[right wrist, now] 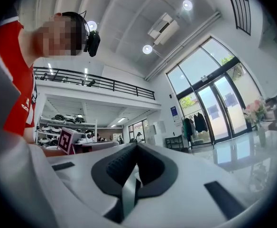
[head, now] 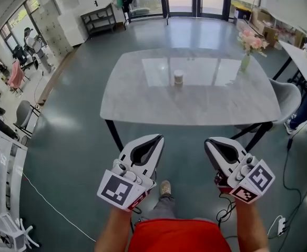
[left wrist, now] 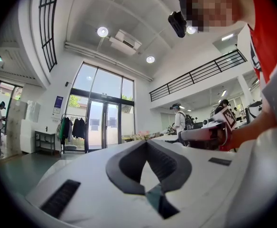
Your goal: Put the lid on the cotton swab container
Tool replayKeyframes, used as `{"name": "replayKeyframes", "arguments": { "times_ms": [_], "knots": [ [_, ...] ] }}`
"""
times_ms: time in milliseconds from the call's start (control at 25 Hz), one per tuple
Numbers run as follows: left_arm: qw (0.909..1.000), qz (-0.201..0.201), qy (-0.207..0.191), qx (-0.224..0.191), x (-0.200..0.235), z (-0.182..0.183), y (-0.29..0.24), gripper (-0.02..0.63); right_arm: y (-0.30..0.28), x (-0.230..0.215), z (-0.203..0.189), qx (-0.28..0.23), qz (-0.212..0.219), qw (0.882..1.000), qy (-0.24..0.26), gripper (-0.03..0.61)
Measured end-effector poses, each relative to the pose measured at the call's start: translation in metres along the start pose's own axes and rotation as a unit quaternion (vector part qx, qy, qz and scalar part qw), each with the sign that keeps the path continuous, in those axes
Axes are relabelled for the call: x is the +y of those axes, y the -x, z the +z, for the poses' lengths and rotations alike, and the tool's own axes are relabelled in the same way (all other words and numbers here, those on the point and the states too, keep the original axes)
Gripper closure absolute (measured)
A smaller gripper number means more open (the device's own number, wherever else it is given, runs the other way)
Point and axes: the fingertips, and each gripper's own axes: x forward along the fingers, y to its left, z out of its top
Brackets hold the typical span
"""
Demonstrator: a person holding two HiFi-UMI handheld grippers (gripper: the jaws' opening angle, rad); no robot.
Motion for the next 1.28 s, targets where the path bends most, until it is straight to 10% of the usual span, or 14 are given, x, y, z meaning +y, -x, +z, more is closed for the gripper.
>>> {"name": "replayKeyframes", "arguments": {
  "times_ms": [1280],
  "knots": [
    [0.9945,-0.064,0.017,0.081,0.226,-0.099,-0.221,0.575,-0.198,-0.276,-0.029,0.078,-0.041,0.996,0.013,0.568]
  ]
}}
